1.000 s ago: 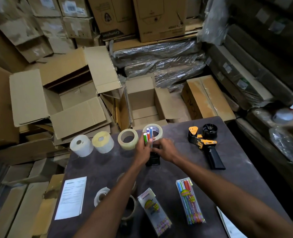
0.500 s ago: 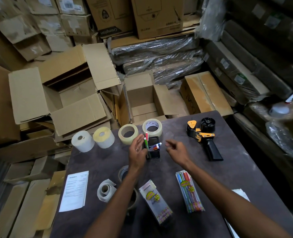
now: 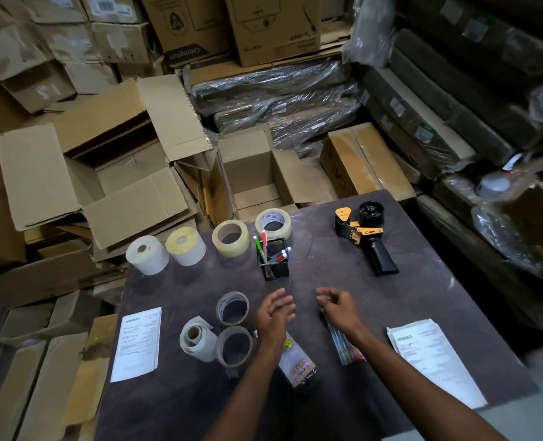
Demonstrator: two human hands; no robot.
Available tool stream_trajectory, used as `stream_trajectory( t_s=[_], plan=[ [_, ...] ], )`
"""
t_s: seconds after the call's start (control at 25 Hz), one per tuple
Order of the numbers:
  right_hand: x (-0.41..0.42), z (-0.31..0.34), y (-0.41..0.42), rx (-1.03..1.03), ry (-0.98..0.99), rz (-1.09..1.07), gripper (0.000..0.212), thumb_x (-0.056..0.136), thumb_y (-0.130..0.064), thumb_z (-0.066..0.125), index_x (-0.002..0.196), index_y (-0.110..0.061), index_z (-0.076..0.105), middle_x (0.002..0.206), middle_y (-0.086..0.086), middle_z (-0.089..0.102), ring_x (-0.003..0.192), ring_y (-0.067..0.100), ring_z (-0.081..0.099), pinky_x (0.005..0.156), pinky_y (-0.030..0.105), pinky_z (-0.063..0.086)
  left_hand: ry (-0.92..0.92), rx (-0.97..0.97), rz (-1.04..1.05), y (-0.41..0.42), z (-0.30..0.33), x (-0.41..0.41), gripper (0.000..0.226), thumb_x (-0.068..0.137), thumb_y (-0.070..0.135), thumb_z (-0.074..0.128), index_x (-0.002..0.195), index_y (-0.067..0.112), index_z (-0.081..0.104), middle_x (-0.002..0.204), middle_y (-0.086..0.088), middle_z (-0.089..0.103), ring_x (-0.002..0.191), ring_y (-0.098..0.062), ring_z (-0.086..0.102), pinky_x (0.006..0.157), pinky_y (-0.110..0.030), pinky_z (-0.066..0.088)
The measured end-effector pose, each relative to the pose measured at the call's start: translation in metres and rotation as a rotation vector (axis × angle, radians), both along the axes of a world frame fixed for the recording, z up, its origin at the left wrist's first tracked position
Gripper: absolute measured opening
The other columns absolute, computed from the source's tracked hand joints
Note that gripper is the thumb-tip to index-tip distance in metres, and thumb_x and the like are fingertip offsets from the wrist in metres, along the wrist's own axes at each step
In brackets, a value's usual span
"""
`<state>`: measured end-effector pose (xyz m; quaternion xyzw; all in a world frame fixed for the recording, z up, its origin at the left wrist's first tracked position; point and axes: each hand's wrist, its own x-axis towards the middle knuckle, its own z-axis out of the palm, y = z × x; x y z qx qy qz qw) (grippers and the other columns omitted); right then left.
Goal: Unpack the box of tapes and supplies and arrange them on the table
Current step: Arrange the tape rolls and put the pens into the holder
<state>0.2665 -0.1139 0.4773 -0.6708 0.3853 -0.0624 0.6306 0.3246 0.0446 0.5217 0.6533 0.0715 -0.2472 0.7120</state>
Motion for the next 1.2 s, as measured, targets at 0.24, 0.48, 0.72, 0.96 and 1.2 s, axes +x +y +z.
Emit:
stream_trajectory(
  t_s=[0.24, 0.48, 0.72, 0.96, 1.2],
  plan=[
    [-0.049, -0.012, 0.003, -0.313, 0.128, 0.069, 0.03, 0.076, -0.013, 0.075, 0.106, -0.017, 0.075, 0.088, -0.003, 0.073, 0.079, 0.01, 0.064, 0.08, 0.029, 0.053, 0.023, 0.048, -0.12, 0.002, -0.012, -0.026, 0.039, 0.082, -0.001, 0.058, 0.119, 0.01, 0.064, 0.105, -0.012, 0.074, 0.091, -0.022, 0.072, 0.074, -0.03, 0.059],
    [-0.091, -0.017, 0.019, -0.68, 0.216, 0.163, 0.064, 0.062, -0.045, 0.079, 0.122, -0.026, 0.066, 0.106, 0.001, 0.052, 0.1, 0.026, 0.05, 0.09, 0.031, 0.042, 0.097, 0.063, -0.227, -0.006, -0.015, -0.042, 0.054, 0.064, 0.015, 0.058, 0.118, 0.012, 0.064, 0.108, -0.012, 0.072, 0.097, -0.027, 0.07, 0.079, -0.034, 0.059],
    [-0.103, -0.009, 0.021, -0.608, 0.178, 0.096, 0.083, 0.058, -0.045, 0.07, 0.135, -0.019, 0.055, 0.116, 0.004, 0.063, 0.108, 0.027, 0.056, 0.093, 0.041, 0.047, 0.148, 0.088, -0.269, -0.009, -0.017, -0.048, 0.049, 0.069, 0.014, 0.06, 0.118, 0.013, 0.064, 0.113, -0.015, 0.069, 0.106, -0.03, 0.068, 0.084, -0.036, 0.059],
    [-0.098, 0.008, 0.018, -0.503, 0.128, 0.047, 0.067, 0.058, -0.023, 0.084, 0.121, -0.024, 0.062, 0.096, -0.006, 0.071, 0.083, 0.013, 0.065, 0.072, 0.027, 0.049, 0.25, 0.076, -0.291, -0.012, -0.015, -0.047, 0.042, 0.089, 0.003, 0.061, 0.13, 0.009, 0.055, 0.11, -0.015, 0.067, 0.102, -0.03, 0.068, 0.08, -0.03, 0.056],
    [-0.088, 0.023, 0.022, -0.469, 0.019, 0.066, 0.019, 0.074, -0.031, 0.071, 0.091, -0.022, 0.076, 0.078, -0.008, 0.075, 0.076, 0.003, 0.069, 0.067, 0.028, 0.052, 0.417, -0.012, -0.384, -0.026, 0.006, -0.054, 0.039, 0.096, 0.021, 0.059, 0.133, 0.027, 0.05, 0.125, -0.012, 0.063, 0.103, -0.028, 0.066, 0.081, -0.039, 0.056]
  ],
)
